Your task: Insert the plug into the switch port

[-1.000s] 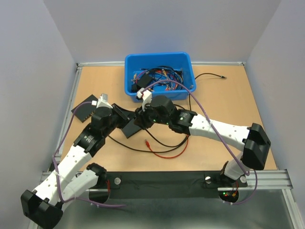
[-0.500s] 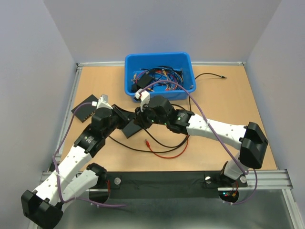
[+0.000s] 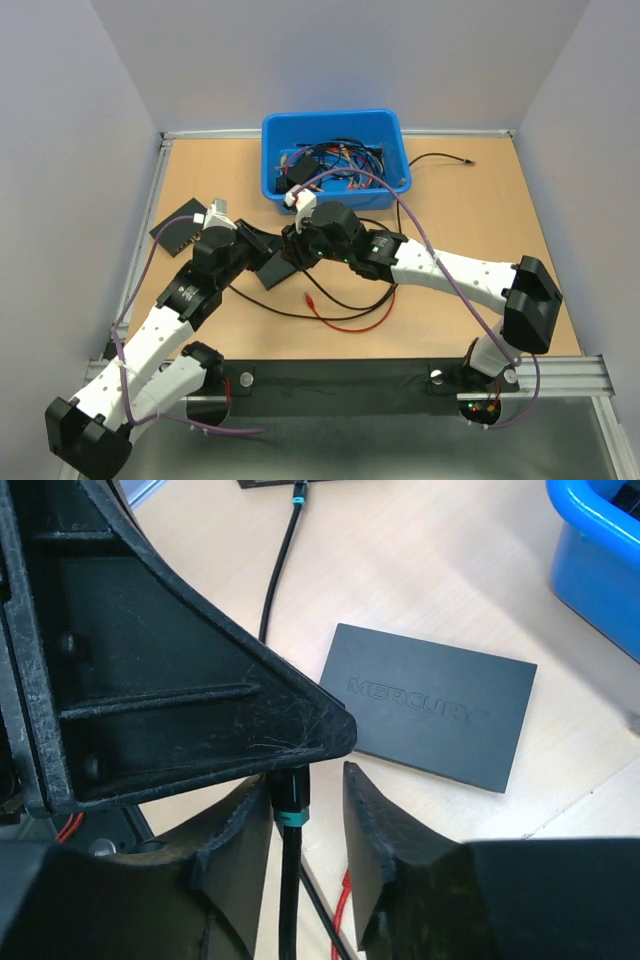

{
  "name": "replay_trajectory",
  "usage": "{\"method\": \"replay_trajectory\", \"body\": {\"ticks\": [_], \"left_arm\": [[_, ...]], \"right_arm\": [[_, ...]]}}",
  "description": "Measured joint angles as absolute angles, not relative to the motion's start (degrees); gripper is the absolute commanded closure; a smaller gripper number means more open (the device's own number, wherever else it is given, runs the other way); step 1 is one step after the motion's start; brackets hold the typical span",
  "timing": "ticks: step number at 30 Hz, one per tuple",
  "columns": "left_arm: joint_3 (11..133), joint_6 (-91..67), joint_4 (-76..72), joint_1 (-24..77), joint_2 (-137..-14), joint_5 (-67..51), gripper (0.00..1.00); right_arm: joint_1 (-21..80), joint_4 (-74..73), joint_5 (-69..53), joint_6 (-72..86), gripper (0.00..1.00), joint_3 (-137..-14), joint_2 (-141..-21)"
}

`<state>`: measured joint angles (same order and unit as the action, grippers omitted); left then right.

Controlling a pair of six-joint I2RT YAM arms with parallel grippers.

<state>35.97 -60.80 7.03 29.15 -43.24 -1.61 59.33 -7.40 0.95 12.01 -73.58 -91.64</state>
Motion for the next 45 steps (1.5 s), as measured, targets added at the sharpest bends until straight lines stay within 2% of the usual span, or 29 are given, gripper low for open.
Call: {"method": "replay_trajectory", "body": {"ticks": [9,14,18,23,28,29,32,33,35,40,45], "left_arm": [[35.2,-60.8,6.7,29.1,-43.3,-1.6,1.0],[35.1,-60.8,6.6,29.1,-43.3,-1.6,1.0],[35.1,-60.9,6.5,29.1,-43.4,-1.5,1.0],[34.8,-61.0,6.0,29.1,-43.7,-1.5,1.0],[34.2,-61.0,5.7,29.1,-43.8,-1.6,1.0],[34.2,-61.0,5.6,29.1,-43.8,-1.6,0.97],[34.1,-61.0,5.5,29.1,-44.2,-1.7,0.77],[34.0,-60.9,5.5,29.2,-44.3,-1.8,0.66],[33.5,-60.8,5.4,29.2,-44.6,-1.9,0.55],[32.6,-59.5,5.9,29.1,-45.8,-1.6,0.45],[32.3,-58.3,6.8,28.7,-46.6,-1.3,0.44]], "right_arm": [[59.3,-7.4,2.5,12.0,0.58,-73.6,-91.6],[59.4,-7.4,2.6,12.2,0.62,-73.6,-91.6],[59.6,-7.3,2.7,12.4,0.71,-73.6,-91.6],[59.9,-7.3,2.9,12.8,0.76,-73.4,-91.6],[60.1,-7.5,3.1,12.9,0.97,-73.1,-91.6],[60.1,-7.5,3.1,12.9,0.98,-73.1,-91.6],[60.1,-7.1,3.4,12.9,1.0,-72.5,-91.6],[60.1,-6.9,3.4,13.0,0.99,-72.2,-91.5],[60.1,-6.6,3.5,13.2,1.0,-71.1,-91.4],[60.0,-6.4,5.2,13.7,1.0,-67.0,-89.5],[60.0,-6.5,6.8,14.5,1.0,-63.3,-87.3]]}}
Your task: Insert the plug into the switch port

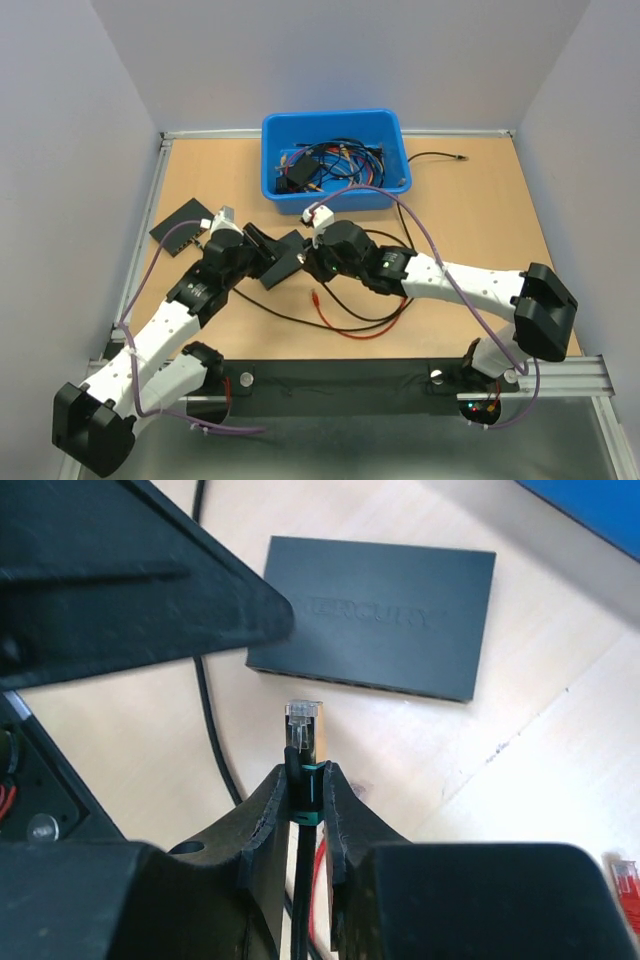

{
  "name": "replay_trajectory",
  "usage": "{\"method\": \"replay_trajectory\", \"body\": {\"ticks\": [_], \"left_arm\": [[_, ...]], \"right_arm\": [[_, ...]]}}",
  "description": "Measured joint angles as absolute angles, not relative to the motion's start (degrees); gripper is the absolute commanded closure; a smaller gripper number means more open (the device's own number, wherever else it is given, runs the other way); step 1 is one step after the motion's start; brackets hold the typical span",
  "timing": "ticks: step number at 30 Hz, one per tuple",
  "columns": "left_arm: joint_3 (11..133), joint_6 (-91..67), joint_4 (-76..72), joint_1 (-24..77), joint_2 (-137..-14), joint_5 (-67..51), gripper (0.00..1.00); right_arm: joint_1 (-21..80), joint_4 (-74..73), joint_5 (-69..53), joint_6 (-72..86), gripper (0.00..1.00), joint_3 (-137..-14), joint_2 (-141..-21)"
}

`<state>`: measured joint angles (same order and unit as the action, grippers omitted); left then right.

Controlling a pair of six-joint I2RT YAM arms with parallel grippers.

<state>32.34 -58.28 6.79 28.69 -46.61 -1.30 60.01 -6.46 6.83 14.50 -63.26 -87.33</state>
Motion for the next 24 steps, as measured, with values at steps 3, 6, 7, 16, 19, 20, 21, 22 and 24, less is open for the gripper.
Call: {"method": "replay_trajectory", "body": {"ticks": [3,6,7,16,19,20,21,22,24], "left_arm": [[32.3,-57.0,7.2,27.5,-46.7,-1.2,0.44],[32.3,-55.6,7.1,25.9,-46.8,-1.2,0.44],[32.3,-54.9,7.0,25.2,-46.9,-1.2,0.44],[32.3,-49.0,2.5,18.4,-53.3,-1.7,0.47],[32.3,-47.8,0.4,16.8,-56.1,-2.4,0.48],[32.3,-47.2,-0.9,16.1,-57.3,-2.9,0.48],[32.3,-46.7,-2.0,15.7,-58.5,-3.2,0.48],[32.3,-46.3,-3.1,15.4,-59.5,-3.5,0.49],[32.3,-45.6,-4.8,14.9,-61.4,-4.0,0.49]], "right_arm": [[60.0,-6.3,7.4,15.0,0.99,-60.8,-86.0],[60.0,-6.2,7.9,15.4,1.0,-58.8,-85.4],[60.0,-6.0,8.1,15.4,1.0,-58.1,-85.3],[60.0,-5.5,9.8,15.8,1.0,-54.1,-86.9],[60.0,-4.7,10.1,15.9,1.0,-53.8,-89.1],[60.0,-4.4,10.2,15.9,1.0,-53.8,-90.2],[60.0,-4.3,10.2,15.9,0.99,-53.8,-90.8],[60.0,-4.0,10.2,15.9,1.0,-53.8,-91.7],[60.0,-3.8,10.1,15.9,1.0,-53.8,-93.5]]}}
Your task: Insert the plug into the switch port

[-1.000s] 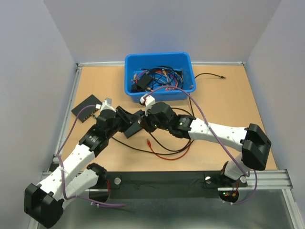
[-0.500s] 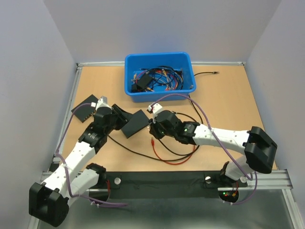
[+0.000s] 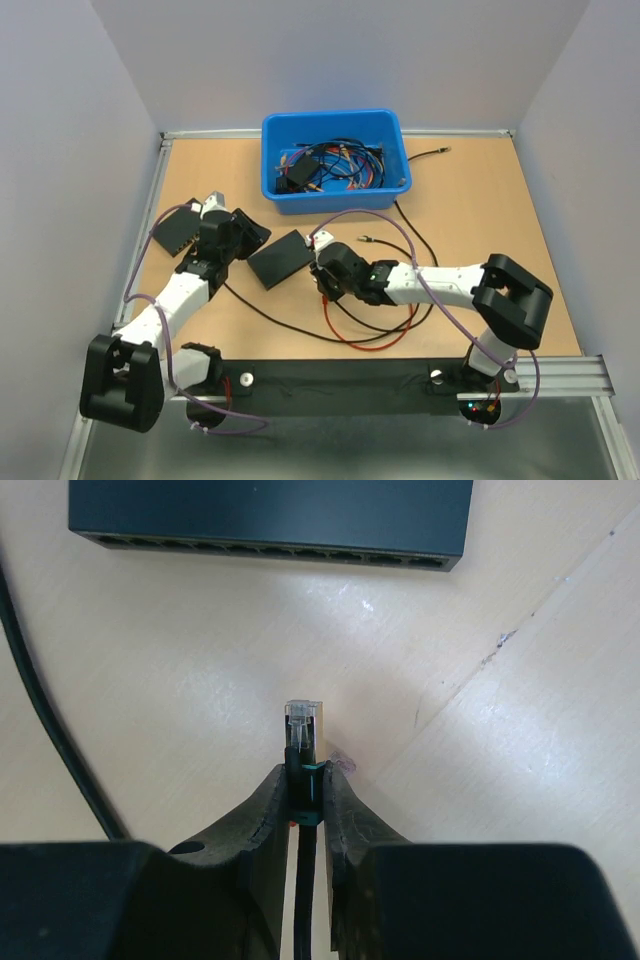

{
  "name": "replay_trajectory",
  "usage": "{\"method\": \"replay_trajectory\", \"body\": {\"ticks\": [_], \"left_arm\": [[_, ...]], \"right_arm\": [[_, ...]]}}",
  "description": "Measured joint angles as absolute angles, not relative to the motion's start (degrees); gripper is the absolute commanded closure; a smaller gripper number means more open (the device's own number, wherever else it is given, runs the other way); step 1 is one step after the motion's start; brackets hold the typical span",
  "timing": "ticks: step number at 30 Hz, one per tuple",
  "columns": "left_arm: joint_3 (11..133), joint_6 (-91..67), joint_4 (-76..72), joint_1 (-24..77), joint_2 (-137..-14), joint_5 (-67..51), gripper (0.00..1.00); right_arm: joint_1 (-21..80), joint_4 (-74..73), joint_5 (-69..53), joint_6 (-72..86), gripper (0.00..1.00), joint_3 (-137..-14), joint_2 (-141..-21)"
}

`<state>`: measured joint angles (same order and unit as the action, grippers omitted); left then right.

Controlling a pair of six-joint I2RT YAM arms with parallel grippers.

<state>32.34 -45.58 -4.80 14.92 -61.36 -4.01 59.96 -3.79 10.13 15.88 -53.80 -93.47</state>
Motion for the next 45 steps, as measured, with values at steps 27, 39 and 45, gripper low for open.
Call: {"method": "replay_trajectory", "body": {"ticks": [27,39,45], "left_arm": [[26.4,-42.5,-21.7,11.1,-75.0,-10.0,0.55],[22.8,-43.6,-25.1,11.1,-74.7,-11.7,0.56],[23.4,-42.6,-24.4,10.0,-74.7,-11.4,0.56]], "right_arm": [[59.3,2.2,-2.0,19.3,1.0,-55.1,-100.7],[59.3,2.5,-2.2,19.7,1.0,-59.6,-105.4],[59.3,3.1,-2.7,19.7,1.0,-60.7,-106.5]]}}
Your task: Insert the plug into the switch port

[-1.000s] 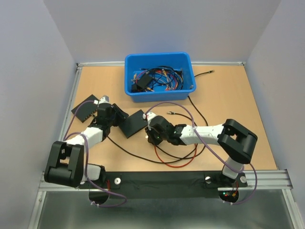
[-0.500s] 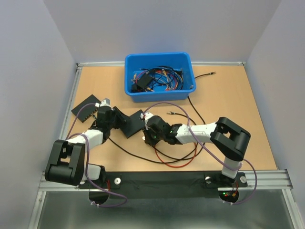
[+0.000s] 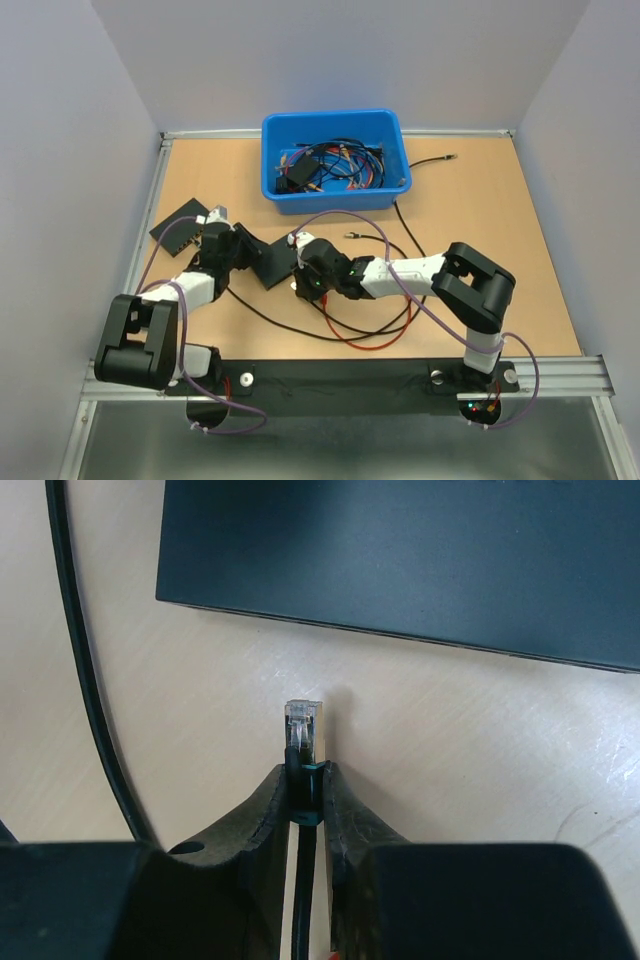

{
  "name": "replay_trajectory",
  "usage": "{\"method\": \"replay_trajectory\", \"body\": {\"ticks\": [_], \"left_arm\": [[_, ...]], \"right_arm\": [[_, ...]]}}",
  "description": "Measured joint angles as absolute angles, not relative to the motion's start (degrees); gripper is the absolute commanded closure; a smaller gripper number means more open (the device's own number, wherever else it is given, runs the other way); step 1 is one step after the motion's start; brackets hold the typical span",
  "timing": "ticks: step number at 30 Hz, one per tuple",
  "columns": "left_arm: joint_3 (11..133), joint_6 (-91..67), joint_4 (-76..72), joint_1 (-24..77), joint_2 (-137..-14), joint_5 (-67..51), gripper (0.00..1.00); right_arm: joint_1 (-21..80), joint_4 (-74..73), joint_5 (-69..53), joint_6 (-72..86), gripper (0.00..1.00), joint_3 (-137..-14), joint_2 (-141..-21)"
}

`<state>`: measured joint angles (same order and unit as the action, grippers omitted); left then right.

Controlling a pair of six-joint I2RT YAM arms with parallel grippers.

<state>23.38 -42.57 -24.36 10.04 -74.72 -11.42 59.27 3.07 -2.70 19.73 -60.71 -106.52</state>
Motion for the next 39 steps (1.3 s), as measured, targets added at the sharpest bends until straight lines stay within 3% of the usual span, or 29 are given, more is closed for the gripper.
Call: {"method": "replay_trajectory", "body": {"ticks": [14,27,39], "left_arm": [[31.4,-38.9,-20.1,6.5,-80.1,-9.2,0.58],[26.3,-39.2,-21.7,6.3,-80.6,-11.9,0.6],[19.1,-40.9,-22.0,6.3,-72.2,-13.4,0.6]], "right_arm": [[59.3,3.2,-3.0,19.7,1.0,-60.7,-106.5],[59.3,3.3,-3.5,19.7,1.0,-60.7,-106.5],[59.3,3.5,-3.9,20.8,1.0,-59.9,-106.5]]}}
